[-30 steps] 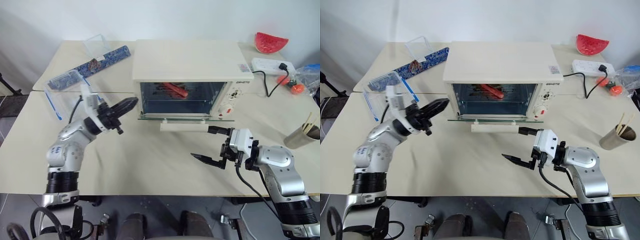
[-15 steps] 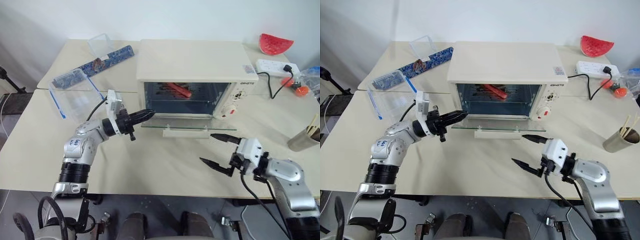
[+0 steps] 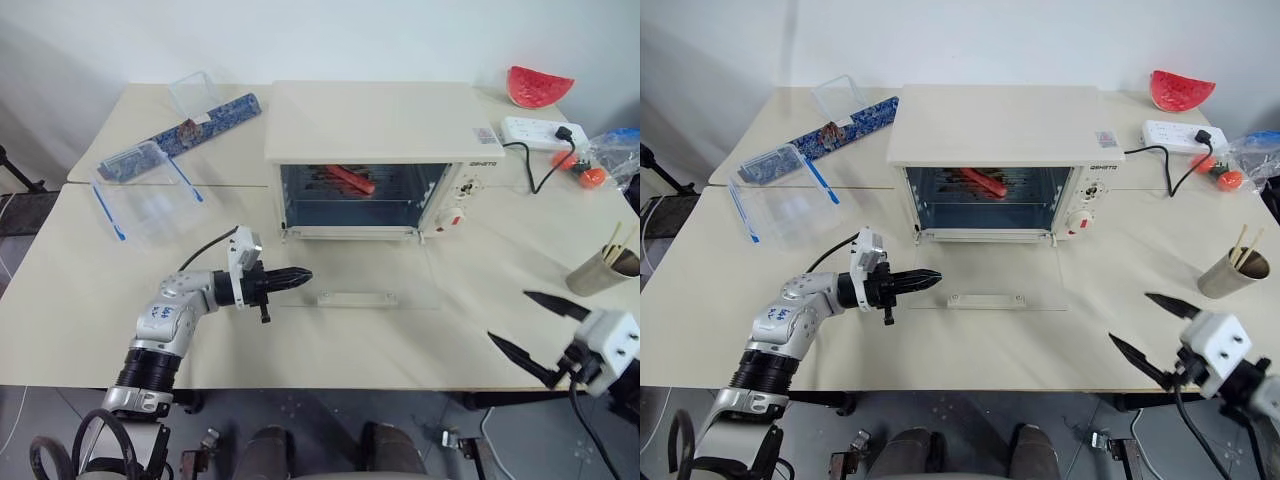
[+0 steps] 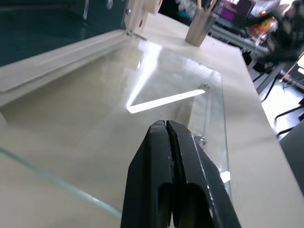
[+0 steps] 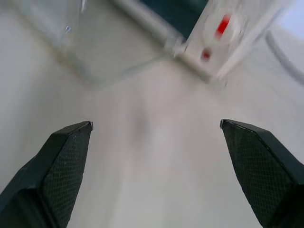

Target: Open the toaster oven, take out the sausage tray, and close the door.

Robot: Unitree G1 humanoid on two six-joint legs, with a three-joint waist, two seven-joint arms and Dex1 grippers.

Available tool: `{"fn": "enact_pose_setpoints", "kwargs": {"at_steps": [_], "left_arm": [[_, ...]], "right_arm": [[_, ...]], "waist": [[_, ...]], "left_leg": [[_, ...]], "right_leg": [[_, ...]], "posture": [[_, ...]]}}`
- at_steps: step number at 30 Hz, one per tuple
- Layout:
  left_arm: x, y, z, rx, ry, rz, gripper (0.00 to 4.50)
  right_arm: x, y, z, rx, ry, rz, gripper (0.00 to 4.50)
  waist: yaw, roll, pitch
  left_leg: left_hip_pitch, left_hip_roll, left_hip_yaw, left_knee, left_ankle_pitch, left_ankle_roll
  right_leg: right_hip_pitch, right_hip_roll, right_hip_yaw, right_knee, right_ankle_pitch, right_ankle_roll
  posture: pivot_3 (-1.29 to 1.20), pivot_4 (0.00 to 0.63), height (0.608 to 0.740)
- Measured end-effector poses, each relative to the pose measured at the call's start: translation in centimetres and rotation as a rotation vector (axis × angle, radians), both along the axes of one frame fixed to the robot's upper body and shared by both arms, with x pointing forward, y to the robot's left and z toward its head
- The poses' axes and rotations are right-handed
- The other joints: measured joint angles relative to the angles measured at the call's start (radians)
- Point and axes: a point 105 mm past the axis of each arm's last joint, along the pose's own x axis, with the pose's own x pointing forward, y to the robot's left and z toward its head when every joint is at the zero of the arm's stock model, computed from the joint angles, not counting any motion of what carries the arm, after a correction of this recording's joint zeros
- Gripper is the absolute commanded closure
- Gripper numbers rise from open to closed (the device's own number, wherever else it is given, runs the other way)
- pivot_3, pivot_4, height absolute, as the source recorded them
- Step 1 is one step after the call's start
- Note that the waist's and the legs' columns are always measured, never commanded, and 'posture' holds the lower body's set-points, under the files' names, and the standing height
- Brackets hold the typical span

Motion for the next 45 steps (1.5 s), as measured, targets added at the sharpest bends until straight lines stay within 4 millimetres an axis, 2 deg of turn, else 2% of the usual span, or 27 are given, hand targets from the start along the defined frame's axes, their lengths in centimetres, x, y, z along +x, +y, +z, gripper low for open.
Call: {"fn": "enact_pose_setpoints", "kwargs": {"at_steps": [3,6,7,8,9,11,13,17,21,26,29,32,38,45], "left_arm": [[-0.3,0.8,0.2,-0.024,-0.116,0.030,4.46],[-0.5,2.2,0.9,-0.072,-0.211,0.087,4.46],[-0.5,2.9,1.1,-0.084,-0.230,0.119,4.08],[-0.7,3.8,1.2,-0.095,-0.235,0.157,3.91],[-0.9,5.3,1.5,-0.115,-0.241,0.226,3.60],[-1.4,7.1,2.6,-0.130,-0.281,0.311,2.96],[-2.3,8.7,3.1,-0.117,-0.304,0.379,2.40],[-3.7,10.1,2.3,-0.108,-0.258,0.472,1.17],[-4.6,10.2,2.4,-0.125,-0.243,0.506,0.01],[-5.0,10.1,2.4,-0.148,-0.215,0.526,0.01],[-4.8,10.0,2.4,-0.158,-0.209,0.535,0.01],[-4.7,9.9,2.5,-0.163,-0.215,0.532,0.00],[-4.2,9.6,3.1,-0.173,-0.233,0.516,0.00],[-3.8,9.5,2.7,-0.177,-0.213,0.507,0.00]], "right_arm": [[2.7,4.1,1.6,-0.028,-0.047,0.047,0.00],[4.4,7.3,2.2,-0.064,-0.065,0.089,0.00],[4.8,8.5,2.3,-0.067,-0.081,0.114,0.00],[5.2,9.5,2.5,-0.081,-0.104,0.136,0.00],[6.1,11.3,3.0,-0.106,-0.158,0.169,0.00],[7.4,13.6,3.1,-0.167,-0.234,0.195,0.00],[8.8,15.1,2.9,-0.228,-0.296,0.192,0.00],[11.0,16.1,2.3,-0.343,-0.374,0.145,0.00],[12.9,15.7,2.1,-0.468,-0.449,0.066,0.00],[14.3,16.1,3.2,-0.593,-0.621,-0.002,0.00],[14.8,16.4,3.3,-0.626,-0.660,-0.024,0.00],[14.9,17.1,2.6,-0.640,-0.664,-0.023,0.60],[15.0,17.0,2.8,-0.662,-0.714,-0.051,2.57],[15.1,17.3,2.1,-0.675,-0.692,-0.048,2.57]], "waist": [[0.000,0.000,0.000],[0.004,0.000,0.000],[0.009,0.000,0.000],[0.006,0.000,0.000],[-0.003,0.000,0.000],[-0.013,-0.001,0.000],[-0.020,-0.001,0.000],[-0.018,-0.001,0.000],[-0.022,-0.001,0.000],[-0.031,-0.001,0.000],[-0.034,-0.001,0.000],[-0.039,-0.001,0.000],[-0.047,-0.001,0.000],[-0.048,-0.001,0.000]], "left_leg": [[-0.001,0.000,0.000,0.000,0.000,0.000],[-0.002,0.000,0.000,0.000,0.000,0.000],[-0.003,0.000,-0.001,0.000,0.000,0.000],[-0.003,0.000,-0.001,0.000,0.000,0.000],[-0.003,0.000,0.000,0.000,0.000,0.000],[-0.003,0.000,-0.001,0.000,0.000,0.000],[-0.003,0.000,-0.002,0.000,0.000,0.000],[-0.004,0.000,-0.004,0.000,-0.001,0.000],[-0.004,0.001,-0.004,0.000,0.000,0.000],[-0.004,0.001,-0.003,-0.001,-0.001,-0.001],[-0.004,0.001,-0.003,-0.001,-0.001,-0.001],[-0.004,0.001,-0.003,-0.001,-0.001,-0.001],[-0.004,0.001,-0.003,-0.001,-0.001,-0.001],[-0.004,0.001,-0.003,-0.002,-0.001,-0.001]], "right_leg": [[-0.001,0.000,0.000,0.000,0.000,0.000],[-0.002,0.000,-0.001,0.000,0.000,0.000],[-0.002,0.000,-0.002,0.000,0.000,0.000],[-0.002,0.000,-0.002,-0.001,0.000,0.000],[-0.002,0.000,-0.001,-0.001,0.000,0.000],[-0.002,0.000,-0.002,-0.001,0.000,0.000],[-0.002,0.000,-0.002,0.000,0.000,0.001],[-0.002,0.000,-0.003,0.001,0.001,0.001],[-0.002,0.000,-0.003,0.000,0.001,0.001],[-0.003,0.000,-0.003,0.001,0.001,0.001],[-0.003,0.000,-0.003,0.001,0.001,0.001],[-0.003,0.000,-0.003,0.001,0.001,0.001],[-0.003,0.000,-0.003,0.001,0.001,0.001],[-0.003,0.000,-0.003,0.001,0.001,0.001]], "posture": [[0.00,0.150,0.740],[0.00,0.150,0.740],[0.00,0.150,0.740],[0.00,0.150,0.740],[0.00,0.150,0.740],[0.00,0.150,0.740],[0.00,0.150,0.740],[0.00,0.150,0.740],[0.00,0.150,0.740],[0.00,0.150,0.740],[0.00,0.150,0.740],[0.00,0.150,0.740],[0.00,0.150,0.740],[0.00,0.150,0.740]]}}
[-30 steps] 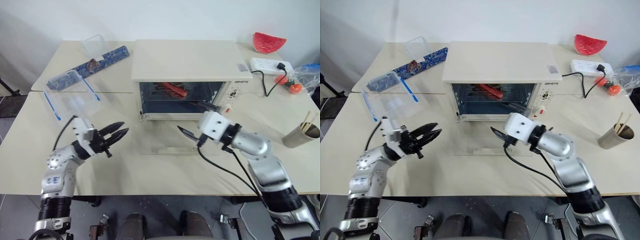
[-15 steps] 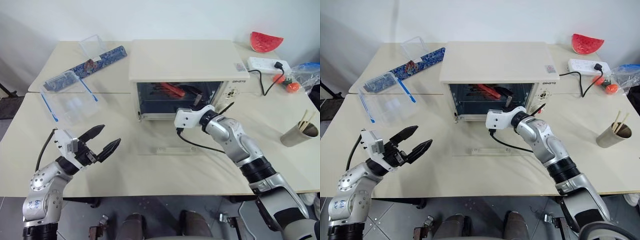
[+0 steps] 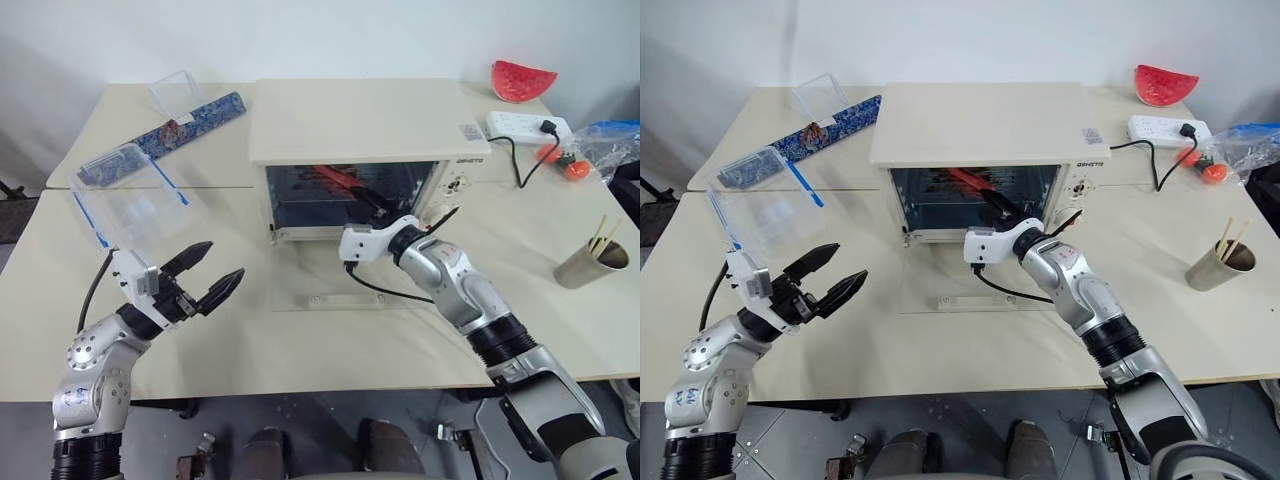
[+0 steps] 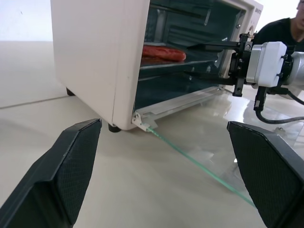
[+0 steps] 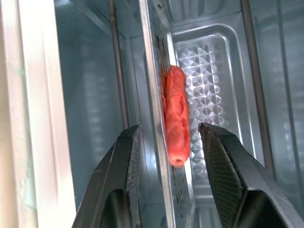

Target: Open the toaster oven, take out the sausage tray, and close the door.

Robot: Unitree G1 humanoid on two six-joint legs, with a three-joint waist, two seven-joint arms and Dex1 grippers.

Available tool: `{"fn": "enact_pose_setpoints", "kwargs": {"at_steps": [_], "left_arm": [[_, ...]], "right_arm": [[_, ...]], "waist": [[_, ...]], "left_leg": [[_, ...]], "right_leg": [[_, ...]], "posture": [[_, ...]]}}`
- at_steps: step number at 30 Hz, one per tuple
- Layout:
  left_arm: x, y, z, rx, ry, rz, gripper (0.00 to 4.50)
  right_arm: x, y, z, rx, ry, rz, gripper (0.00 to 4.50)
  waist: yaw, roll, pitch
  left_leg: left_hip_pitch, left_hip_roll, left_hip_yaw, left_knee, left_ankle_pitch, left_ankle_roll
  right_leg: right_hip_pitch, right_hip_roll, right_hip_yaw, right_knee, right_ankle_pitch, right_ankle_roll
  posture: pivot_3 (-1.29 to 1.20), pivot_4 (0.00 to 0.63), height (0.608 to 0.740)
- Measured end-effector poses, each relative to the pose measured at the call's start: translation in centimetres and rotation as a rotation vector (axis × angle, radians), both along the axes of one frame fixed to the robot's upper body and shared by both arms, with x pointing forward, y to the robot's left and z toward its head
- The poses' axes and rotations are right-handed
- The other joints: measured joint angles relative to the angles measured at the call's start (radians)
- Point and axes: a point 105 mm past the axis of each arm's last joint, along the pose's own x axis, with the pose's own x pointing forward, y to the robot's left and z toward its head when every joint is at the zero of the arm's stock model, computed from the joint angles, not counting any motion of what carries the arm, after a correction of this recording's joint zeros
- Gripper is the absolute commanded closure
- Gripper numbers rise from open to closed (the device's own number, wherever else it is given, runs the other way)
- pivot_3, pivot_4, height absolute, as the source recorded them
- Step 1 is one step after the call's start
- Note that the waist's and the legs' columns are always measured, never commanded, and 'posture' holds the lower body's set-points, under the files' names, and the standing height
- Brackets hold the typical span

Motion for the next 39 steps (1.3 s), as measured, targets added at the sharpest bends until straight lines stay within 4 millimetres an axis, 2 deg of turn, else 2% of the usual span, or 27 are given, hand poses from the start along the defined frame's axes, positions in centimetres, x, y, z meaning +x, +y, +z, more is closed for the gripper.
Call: {"fn": "enact_pose_setpoints", "kwargs": {"at_steps": [9,10,12,16,25,35,39], "left_arm": [[0.2,-0.6,0.3,0.003,-0.011,-0.029,0.00],[0.2,-0.6,0.3,0.003,-0.013,-0.031,0.00],[0.2,-0.7,0.3,0.004,-0.013,-0.036,0.00],[0.2,-0.7,0.1,0.003,-0.005,-0.045,0.00],[0.4,-0.9,-0.2,-0.001,0.008,-0.060,0.00],[1.5,-1.9,0.5,-0.007,-0.006,-0.101,0.00],[1.9,-3.4,1.4,-0.006,-0.034,-0.174,0.00]], "right_arm": [[0.9,-0.3,-1.0,-0.015,0.043,-0.048,2.57],[1.0,-0.3,-1.0,-0.018,0.044,-0.052,2.85],[1.1,-0.2,-1.0,-0.013,0.040,-0.060,3.15],[1.5,0.0,-0.1,-0.008,0.012,-0.077,4.43],[1.4,0.2,0.0,-0.031,0.015,-0.075,4.48],[-0.4,0.1,0.1,-0.061,0.091,-0.012,4.48],[-0.7,-0.1,0.0,-0.067,0.106,-0.004,4.48]], "waist": [[0.000,0.000,0.000],[0.000,0.000,0.000],[-0.001,0.000,0.000],[-0.001,0.000,0.000],[-0.001,-0.001,0.000],[-0.006,-0.001,0.000],[-0.002,-0.001,0.000]], "left_leg": [[0.000,0.000,0.000,0.000,0.000,0.000],[0.000,0.000,0.000,0.000,0.000,0.000],[0.000,0.000,0.000,0.000,0.000,0.000],[0.000,0.000,0.000,0.000,0.000,0.000],[0.000,0.000,0.000,0.000,0.000,0.000],[0.000,0.000,0.000,-0.001,0.000,0.000],[0.000,0.000,0.001,-0.001,0.000,0.000]], "right_leg": [[0.000,0.000,0.000,0.000,0.000,0.000],[0.000,0.000,0.000,0.000,0.000,0.000],[0.000,0.000,0.000,0.000,0.000,0.000],[0.000,0.000,0.000,0.000,0.000,0.000],[0.000,0.000,0.000,0.000,0.000,0.000],[-0.001,0.001,0.000,0.000,0.000,0.000],[0.000,0.001,0.000,0.000,0.000,0.000]], "posture": [[0.00,0.150,0.740],[0.00,0.150,0.740],[0.00,0.150,0.740],[0.00,0.150,0.740],[0.00,0.150,0.740],[0.00,0.150,0.740],[0.00,0.150,0.740]]}}
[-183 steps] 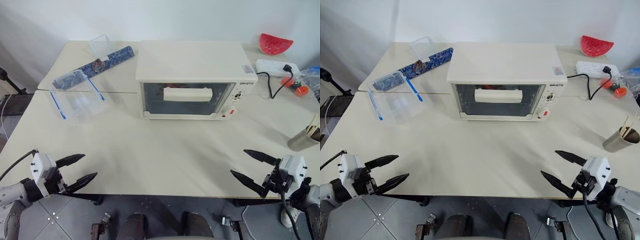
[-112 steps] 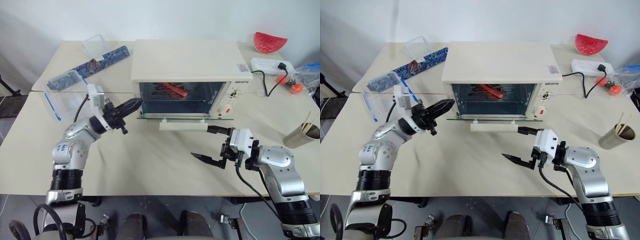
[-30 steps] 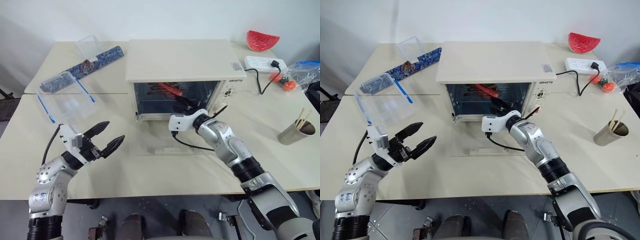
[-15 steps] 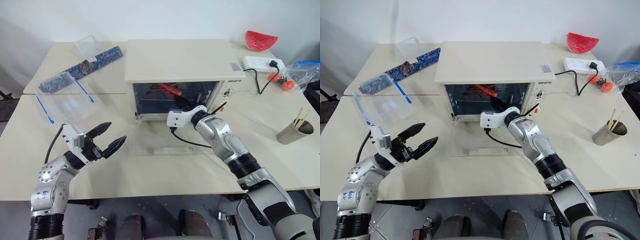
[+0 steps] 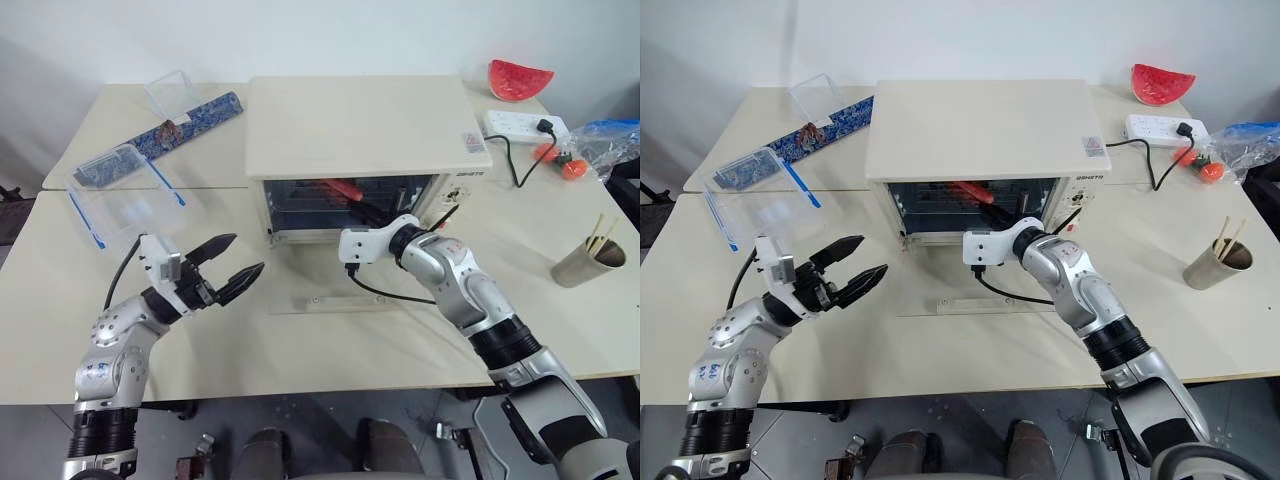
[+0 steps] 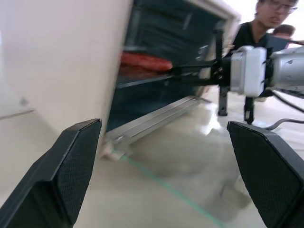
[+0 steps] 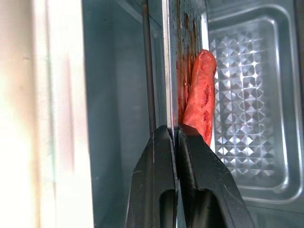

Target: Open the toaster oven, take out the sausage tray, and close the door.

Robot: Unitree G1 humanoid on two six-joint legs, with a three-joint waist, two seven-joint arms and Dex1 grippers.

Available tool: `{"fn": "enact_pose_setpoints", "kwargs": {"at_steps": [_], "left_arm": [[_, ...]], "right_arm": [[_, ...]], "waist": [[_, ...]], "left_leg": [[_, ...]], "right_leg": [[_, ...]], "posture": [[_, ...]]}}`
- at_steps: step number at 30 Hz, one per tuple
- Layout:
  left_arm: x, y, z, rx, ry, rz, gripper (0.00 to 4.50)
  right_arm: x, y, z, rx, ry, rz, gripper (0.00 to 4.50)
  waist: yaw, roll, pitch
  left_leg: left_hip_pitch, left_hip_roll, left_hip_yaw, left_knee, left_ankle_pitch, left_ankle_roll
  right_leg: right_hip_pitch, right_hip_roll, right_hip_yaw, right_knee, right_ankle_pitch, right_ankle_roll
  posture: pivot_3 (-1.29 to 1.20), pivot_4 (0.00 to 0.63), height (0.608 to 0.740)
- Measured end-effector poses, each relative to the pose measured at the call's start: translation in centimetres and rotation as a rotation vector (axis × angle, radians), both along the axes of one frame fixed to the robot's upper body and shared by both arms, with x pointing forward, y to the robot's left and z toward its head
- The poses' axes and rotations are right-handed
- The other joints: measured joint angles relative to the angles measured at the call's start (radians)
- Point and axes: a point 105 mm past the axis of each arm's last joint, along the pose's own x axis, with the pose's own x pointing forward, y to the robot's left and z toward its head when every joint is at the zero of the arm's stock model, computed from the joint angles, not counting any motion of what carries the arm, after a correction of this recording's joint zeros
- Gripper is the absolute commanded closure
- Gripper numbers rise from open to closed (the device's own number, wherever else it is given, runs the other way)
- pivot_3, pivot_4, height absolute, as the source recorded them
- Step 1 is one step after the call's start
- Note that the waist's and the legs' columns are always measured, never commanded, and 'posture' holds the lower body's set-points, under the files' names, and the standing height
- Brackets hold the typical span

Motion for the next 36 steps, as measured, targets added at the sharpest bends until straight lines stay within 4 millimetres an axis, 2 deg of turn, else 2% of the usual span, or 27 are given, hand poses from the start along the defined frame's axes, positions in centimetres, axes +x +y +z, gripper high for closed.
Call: {"fn": "enact_pose_setpoints", "kwargs": {"at_steps": [3,10,14,16,19,31,35,36], "left_arm": [[0.5,-0.8,0.4,-0.003,-0.010,-0.042,0.00],[1.3,-1.1,1.1,-0.013,-0.024,-0.061,0.00],[1.3,-0.6,1.2,-0.007,-0.024,-0.052,0.00],[1.4,0.3,1.4,-0.005,-0.023,-0.021,0.00],[1.4,1.0,1.5,-0.014,-0.017,-0.002,0.00],[1.7,1.1,1.1,-0.017,0.035,-0.010,0.00],[1.7,1.3,0.8,-0.031,0.097,-0.023,0.00],[1.5,1.6,0.5,-0.065,0.182,-0.044,0.00]], "right_arm": [[0.0,0.1,0.0,0.002,0.000,0.003,4.48],[-0.4,-0.1,-0.1,-0.003,-0.001,0.006,4.48],[-2.1,-0.4,-0.9,-0.001,0.009,0.022,4.48],[-3.3,-0.5,-1.4,0.009,0.023,0.028,4.48],[-4.0,-0.8,-1.6,0.013,0.032,0.027,4.48],[-7.5,-2.0,-2.5,-0.019,0.071,0.055,4.48],[-8.3,-2.8,-2.5,-0.033,0.063,0.046,4.48],[-8.7,-3.1,-2.6,-0.032,0.062,0.045,4.48]], "waist": [[-0.002,0.000,0.000],[-0.001,0.000,0.000],[0.003,0.000,0.000],[0.003,0.000,0.000],[0.005,0.000,0.000],[0.012,0.000,0.000],[0.024,0.000,0.000],[0.029,0.000,0.000]], "left_leg": [[0.000,0.000,0.000,0.000,0.000,0.000],[0.000,0.000,0.000,0.000,0.000,0.000],[0.000,0.000,0.000,-0.001,0.000,0.000],[0.000,0.000,0.000,-0.001,0.000,0.000],[0.000,0.000,0.000,0.000,0.000,0.000],[0.000,0.000,0.000,0.001,0.000,0.000],[0.000,0.000,0.000,0.000,0.000,0.000],[0.000,0.000,-0.001,0.000,0.000,0.000]], "right_leg": [[0.000,0.000,0.000,0.000,0.000,0.000],[0.000,0.000,0.000,0.000,0.000,0.000],[0.000,0.000,-0.001,0.000,0.000,0.000],[0.000,0.000,-0.001,0.000,0.000,0.000],[0.001,0.000,0.000,0.000,0.000,0.000],[0.001,0.000,0.000,-0.001,0.000,0.000],[0.001,0.000,0.000,-0.001,0.000,0.000],[0.001,0.000,0.000,0.000,0.000,0.000]], "posture": [[0.00,0.150,0.740],[0.00,0.150,0.740],[0.00,0.150,0.740],[0.00,0.150,0.740],[0.00,0.150,0.740],[0.00,0.150,0.740],[0.00,0.150,0.740],[0.00,0.150,0.740]]}}
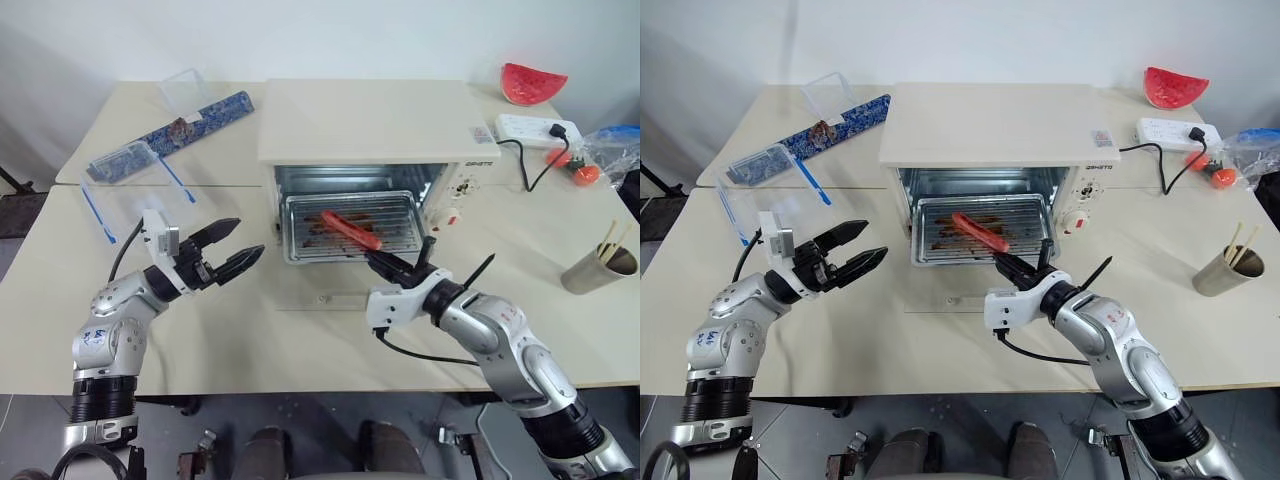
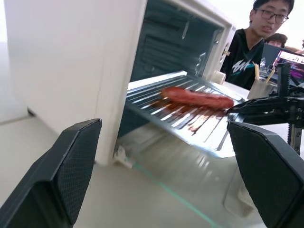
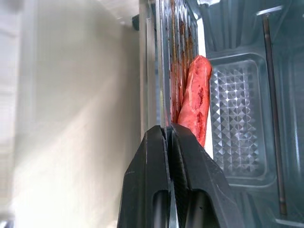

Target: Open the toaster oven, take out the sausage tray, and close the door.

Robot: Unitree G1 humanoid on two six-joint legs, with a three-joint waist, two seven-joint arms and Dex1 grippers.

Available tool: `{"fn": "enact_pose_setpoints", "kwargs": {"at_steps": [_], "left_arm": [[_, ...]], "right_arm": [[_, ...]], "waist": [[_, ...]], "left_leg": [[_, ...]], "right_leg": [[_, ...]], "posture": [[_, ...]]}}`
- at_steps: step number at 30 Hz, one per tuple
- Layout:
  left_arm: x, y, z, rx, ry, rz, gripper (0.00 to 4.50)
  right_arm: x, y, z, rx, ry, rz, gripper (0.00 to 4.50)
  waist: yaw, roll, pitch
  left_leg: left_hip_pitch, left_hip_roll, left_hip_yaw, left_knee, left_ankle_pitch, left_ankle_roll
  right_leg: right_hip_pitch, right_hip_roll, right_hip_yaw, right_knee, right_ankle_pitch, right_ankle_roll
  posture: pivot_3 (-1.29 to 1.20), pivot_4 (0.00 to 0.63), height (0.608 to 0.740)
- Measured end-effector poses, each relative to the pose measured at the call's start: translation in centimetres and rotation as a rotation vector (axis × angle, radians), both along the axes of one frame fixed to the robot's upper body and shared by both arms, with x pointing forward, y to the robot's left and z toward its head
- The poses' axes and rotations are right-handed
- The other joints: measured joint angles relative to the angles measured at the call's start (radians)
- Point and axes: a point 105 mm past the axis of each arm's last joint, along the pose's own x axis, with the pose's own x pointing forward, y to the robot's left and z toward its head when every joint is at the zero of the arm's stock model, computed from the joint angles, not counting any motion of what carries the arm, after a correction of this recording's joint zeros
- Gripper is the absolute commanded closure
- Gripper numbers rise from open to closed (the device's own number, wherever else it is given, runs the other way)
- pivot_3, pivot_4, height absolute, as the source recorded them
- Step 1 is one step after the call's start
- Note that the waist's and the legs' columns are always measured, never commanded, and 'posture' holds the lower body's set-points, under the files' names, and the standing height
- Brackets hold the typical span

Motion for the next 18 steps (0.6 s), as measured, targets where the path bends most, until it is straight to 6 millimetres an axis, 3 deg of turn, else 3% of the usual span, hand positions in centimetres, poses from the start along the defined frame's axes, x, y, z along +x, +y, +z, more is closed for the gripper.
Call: {"fn": "enact_pose_setpoints", "kwargs": {"at_steps": [6,13,18], "left_arm": [[-0.9,0.1,-0.2,-0.164,0.310,-0.090,0.00],[-1.4,-2.2,0.3,-0.184,0.529,-0.189,0.00],[-1.5,-4.3,0.6,-0.209,0.649,-0.233,0.00]], "right_arm": [[-1.4,-1.3,-0.2,-0.030,-0.008,0.019,4.48],[-2.6,-1.1,-0.9,-0.034,0.009,0.047,4.48],[-2.9,-1.3,0.3,-0.028,-0.031,0.047,4.48]], "waist": [[0.003,0.000,0.000],[0.001,-0.001,0.000],[0.002,-0.001,0.000]], "left_leg": [[0.000,0.000,-0.001,0.001,0.000,0.000],[0.000,0.000,-0.001,0.001,0.000,0.000],[0.000,0.000,-0.001,0.001,0.000,0.000]], "right_leg": [[0.000,0.000,0.000,0.000,0.000,0.000],[0.000,0.000,0.001,0.001,0.000,0.000],[0.001,0.000,0.001,0.001,0.000,0.000]], "posture": [[0.00,0.150,0.740],[0.00,0.150,0.740],[0.00,0.150,0.740]]}}
